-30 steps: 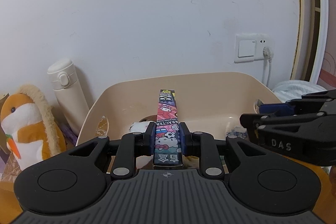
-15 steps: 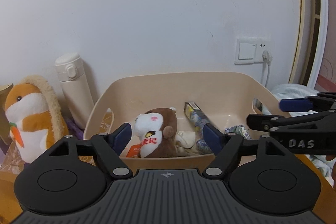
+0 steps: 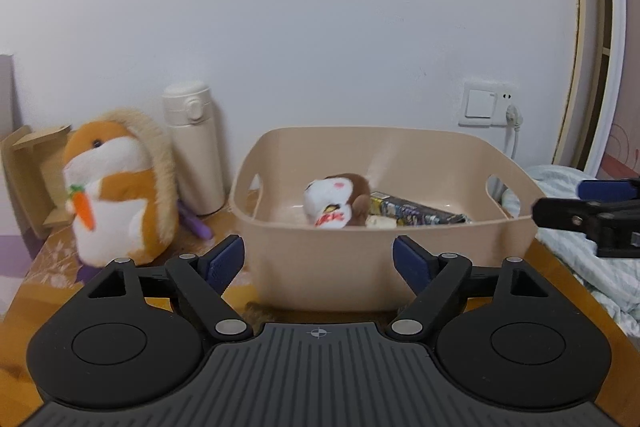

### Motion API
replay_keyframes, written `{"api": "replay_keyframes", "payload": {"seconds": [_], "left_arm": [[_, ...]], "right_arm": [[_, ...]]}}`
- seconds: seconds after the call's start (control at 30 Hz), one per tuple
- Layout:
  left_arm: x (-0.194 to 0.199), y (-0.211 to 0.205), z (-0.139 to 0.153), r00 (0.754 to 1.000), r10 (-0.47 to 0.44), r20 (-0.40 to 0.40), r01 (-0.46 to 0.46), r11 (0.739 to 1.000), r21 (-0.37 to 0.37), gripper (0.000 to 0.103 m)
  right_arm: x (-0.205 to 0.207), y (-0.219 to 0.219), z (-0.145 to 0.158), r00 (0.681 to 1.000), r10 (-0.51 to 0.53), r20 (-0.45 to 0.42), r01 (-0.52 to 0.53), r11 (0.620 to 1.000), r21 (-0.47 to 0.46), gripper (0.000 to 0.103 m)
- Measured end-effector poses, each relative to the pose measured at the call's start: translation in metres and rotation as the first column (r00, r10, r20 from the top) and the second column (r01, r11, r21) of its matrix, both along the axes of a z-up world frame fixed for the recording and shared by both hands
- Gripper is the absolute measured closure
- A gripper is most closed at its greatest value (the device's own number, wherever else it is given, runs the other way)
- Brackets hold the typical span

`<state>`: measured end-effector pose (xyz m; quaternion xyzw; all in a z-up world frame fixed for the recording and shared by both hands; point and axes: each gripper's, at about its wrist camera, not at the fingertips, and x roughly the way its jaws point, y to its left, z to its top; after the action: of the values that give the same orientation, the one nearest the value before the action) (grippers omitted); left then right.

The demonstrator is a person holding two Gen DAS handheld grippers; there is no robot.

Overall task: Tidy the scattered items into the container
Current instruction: 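Open both tools to drop the boxes into the basket, then move both open tools back toward the remaining items on the table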

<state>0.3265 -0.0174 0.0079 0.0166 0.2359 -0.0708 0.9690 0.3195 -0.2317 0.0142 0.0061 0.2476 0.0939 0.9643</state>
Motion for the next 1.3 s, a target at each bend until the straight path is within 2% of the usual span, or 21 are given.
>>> {"api": "replay_keyframes", "payload": {"seconds": [0.17,0.37,0.67,0.9,1.3], "left_arm": [[-0.019,0.013,-0.005,1.000,0.002,-0.026,-0.002,1.000,-0.017,0.020],[-0.044,0.017,-0.011,1.000,0.003,-0.015,-0.003,0.999,0.034,0.019],[-0.073,0.022,-0.027,0.999,-0.034,-0.042,0.037,0.998,0.059,0.019],[-0.084,0.029,-0.043,0.997,-0.041,-0.059,0.047,0.993,0.112,0.019],[-0.069,0.054,-0.068,0.991,-0.002,-0.133,0.011,0.997,0.070,0.019]], "right_arm": [[-0.028,0.007,-0.003,1.000,0.028,0.014,-0.028,1.000,0.008,0.007],[-0.061,0.010,-0.009,1.000,0.017,0.026,-0.018,1.000,0.025,0.000],[-0.089,0.019,-0.032,0.998,0.051,-0.020,-0.051,0.999,0.017,0.000],[-0.096,0.027,-0.053,0.997,0.049,-0.064,-0.049,0.999,0.000,0.000],[-0.093,0.041,-0.073,0.995,0.055,-0.081,-0.058,0.997,-0.043,0.000]]}}
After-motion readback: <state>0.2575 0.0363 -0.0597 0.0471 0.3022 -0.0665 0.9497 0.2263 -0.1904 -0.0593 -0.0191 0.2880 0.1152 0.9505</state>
